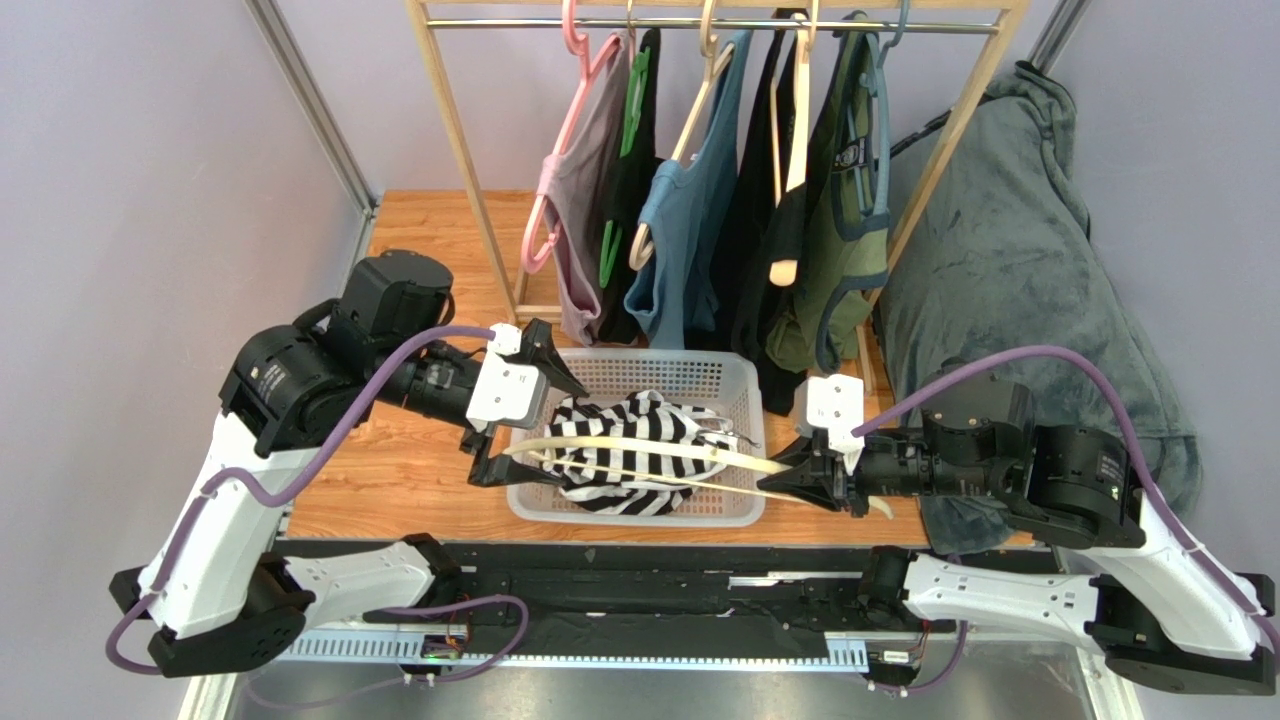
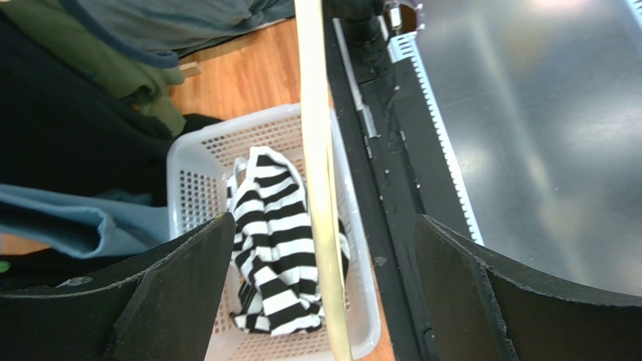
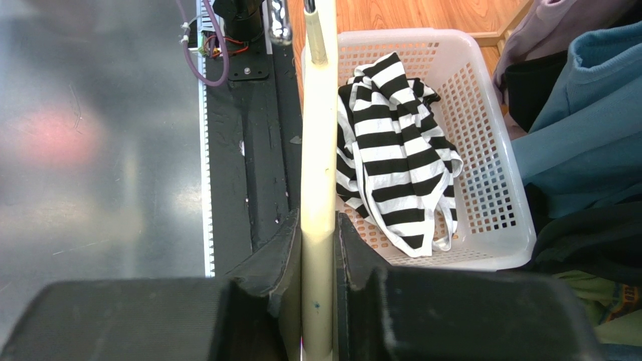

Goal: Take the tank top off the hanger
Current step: Place the hanger at the clothesline.

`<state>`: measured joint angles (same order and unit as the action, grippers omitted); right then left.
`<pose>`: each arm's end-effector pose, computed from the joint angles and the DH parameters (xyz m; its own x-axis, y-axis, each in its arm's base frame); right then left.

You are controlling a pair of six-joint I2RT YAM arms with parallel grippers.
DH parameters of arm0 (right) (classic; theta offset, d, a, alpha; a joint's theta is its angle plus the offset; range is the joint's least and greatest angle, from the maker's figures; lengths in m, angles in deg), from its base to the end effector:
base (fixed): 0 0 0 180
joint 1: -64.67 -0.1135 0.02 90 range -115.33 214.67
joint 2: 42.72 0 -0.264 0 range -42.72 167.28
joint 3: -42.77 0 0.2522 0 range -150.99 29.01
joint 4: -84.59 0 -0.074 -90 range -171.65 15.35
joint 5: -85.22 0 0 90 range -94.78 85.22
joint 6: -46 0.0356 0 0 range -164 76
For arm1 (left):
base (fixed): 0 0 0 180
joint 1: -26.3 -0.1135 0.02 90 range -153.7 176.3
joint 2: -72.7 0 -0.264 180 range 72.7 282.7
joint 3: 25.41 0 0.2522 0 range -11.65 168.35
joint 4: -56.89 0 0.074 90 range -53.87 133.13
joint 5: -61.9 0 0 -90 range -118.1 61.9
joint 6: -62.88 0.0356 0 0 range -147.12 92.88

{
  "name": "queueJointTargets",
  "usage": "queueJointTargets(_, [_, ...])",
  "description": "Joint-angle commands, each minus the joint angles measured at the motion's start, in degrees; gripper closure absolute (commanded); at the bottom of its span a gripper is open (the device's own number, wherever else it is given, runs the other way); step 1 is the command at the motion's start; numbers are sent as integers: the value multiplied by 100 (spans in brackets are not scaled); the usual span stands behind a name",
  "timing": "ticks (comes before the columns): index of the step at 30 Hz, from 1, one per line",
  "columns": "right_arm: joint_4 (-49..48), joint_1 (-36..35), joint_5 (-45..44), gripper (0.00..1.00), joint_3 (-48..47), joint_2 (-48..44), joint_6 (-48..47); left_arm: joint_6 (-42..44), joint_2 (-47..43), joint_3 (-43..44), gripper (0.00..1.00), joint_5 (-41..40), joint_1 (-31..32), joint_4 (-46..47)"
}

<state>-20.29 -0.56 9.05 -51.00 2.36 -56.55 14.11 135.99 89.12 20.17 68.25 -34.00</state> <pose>0.0330 0.0919 0.4416 0.0290 -0.4407 -0.8972 -0.9887 0.1196 -0.0907 0.0822 -0.1096 0.4836 0.2180 0.3939 -0.8929 0.9688 -0.1977 0.1493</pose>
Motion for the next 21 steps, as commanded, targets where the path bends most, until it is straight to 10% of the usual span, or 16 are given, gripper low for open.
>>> queueJointTargets(1, [-538, -42, -46, 100, -322, -140, -159, 218, 376, -5, 10, 508, -21, -1348])
queueJointTargets(6, [-573, -33, -196, 100, -322, -219, -186, 289, 921, 258, 42, 534, -12, -1911])
queueJointTargets(13, [-494, -42, -442, 100, -410, -403, -238, 359, 791, 189, 47, 525, -12, -1903])
queueJointTargets(18, [-485, -34, -662, 100, -454, -430, -309, 254, 580, 101, 91, 534, -3, -1894])
queueJointTargets(21, [-450, -42, -767, 100, -463, -439, -361, 140, 431, 83, 92, 455, -12, -1833])
